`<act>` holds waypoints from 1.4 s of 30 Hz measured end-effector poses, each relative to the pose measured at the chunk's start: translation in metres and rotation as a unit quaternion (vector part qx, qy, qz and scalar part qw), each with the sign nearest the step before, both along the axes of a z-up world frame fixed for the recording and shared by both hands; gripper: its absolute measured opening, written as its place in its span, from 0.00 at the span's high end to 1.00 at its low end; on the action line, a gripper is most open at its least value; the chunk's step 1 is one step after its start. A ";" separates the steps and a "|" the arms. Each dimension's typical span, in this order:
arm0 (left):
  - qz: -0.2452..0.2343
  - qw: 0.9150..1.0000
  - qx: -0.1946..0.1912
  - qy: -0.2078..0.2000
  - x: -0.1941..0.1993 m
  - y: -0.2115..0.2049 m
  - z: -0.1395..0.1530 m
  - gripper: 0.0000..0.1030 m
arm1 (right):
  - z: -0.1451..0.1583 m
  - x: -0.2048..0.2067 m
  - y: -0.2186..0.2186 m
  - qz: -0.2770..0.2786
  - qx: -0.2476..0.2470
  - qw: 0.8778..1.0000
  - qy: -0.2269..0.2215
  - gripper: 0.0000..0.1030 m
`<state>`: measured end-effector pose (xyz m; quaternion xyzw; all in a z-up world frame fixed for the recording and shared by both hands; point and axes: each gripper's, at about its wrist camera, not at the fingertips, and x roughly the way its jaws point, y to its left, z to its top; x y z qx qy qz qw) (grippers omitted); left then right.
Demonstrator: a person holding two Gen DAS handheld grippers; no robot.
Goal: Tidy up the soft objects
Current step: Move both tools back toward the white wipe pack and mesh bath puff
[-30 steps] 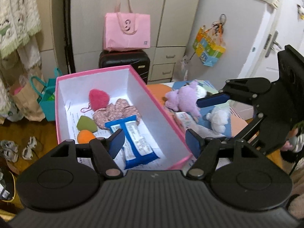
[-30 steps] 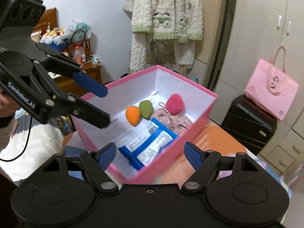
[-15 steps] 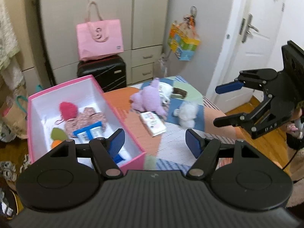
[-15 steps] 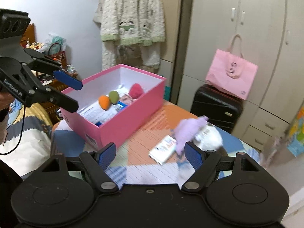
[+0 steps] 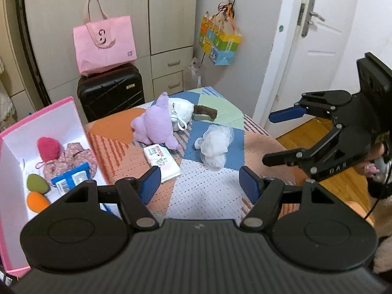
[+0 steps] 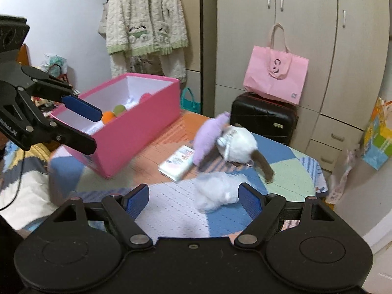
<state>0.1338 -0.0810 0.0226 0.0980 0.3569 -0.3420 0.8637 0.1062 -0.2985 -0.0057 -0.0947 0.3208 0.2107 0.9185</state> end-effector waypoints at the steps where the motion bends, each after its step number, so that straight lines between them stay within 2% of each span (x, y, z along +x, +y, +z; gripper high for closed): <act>1: 0.007 1.000 0.003 0.003 0.004 -0.004 -0.005 0.33 | -0.006 0.001 0.000 0.000 -0.005 1.000 -0.005 0.19; 4: 0.024 1.000 0.006 0.003 0.013 -0.014 -0.017 0.33 | -0.028 0.009 0.001 0.005 -0.009 1.000 -0.023 0.19; 6: 0.033 0.999 0.005 0.004 0.018 -0.020 -0.024 0.33 | -0.042 0.017 0.002 -0.012 -0.005 0.999 -0.038 0.19; 10: 0.044 0.999 0.001 0.008 0.029 -0.028 -0.034 0.33 | -0.059 0.026 0.005 -0.002 -0.006 0.997 -0.079 0.18; 13: 0.059 0.998 0.005 0.009 0.040 -0.036 -0.046 0.34 | -0.066 0.035 0.009 -0.001 -0.021 0.996 -0.088 0.17; 18: 0.090 0.996 0.010 0.011 0.058 -0.046 -0.071 0.34 | -0.079 0.052 0.014 0.000 -0.034 0.996 -0.084 0.17; 22: 0.119 0.993 0.009 -0.007 0.069 -0.051 -0.084 0.34 | -0.088 0.062 0.013 -0.005 -0.049 0.995 -0.087 0.17; 26: 0.127 0.992 0.012 -0.022 0.079 -0.060 -0.095 0.34 | -0.095 0.072 0.009 -0.013 -0.051 0.996 -0.072 0.17; 35: 0.159 0.987 0.018 -0.016 0.093 -0.063 -0.123 0.34 | -0.102 0.072 0.005 -0.040 -0.052 0.997 -0.041 0.17; 39: 0.167 0.986 0.011 -0.023 0.092 -0.062 -0.130 0.34 | -0.104 0.067 -0.001 -0.069 -0.029 0.997 -0.032 0.17; 42: 0.174 0.984 0.006 -0.023 0.092 -0.061 -0.135 0.36 | -0.104 0.062 -0.009 -0.093 0.007 0.995 -0.030 0.18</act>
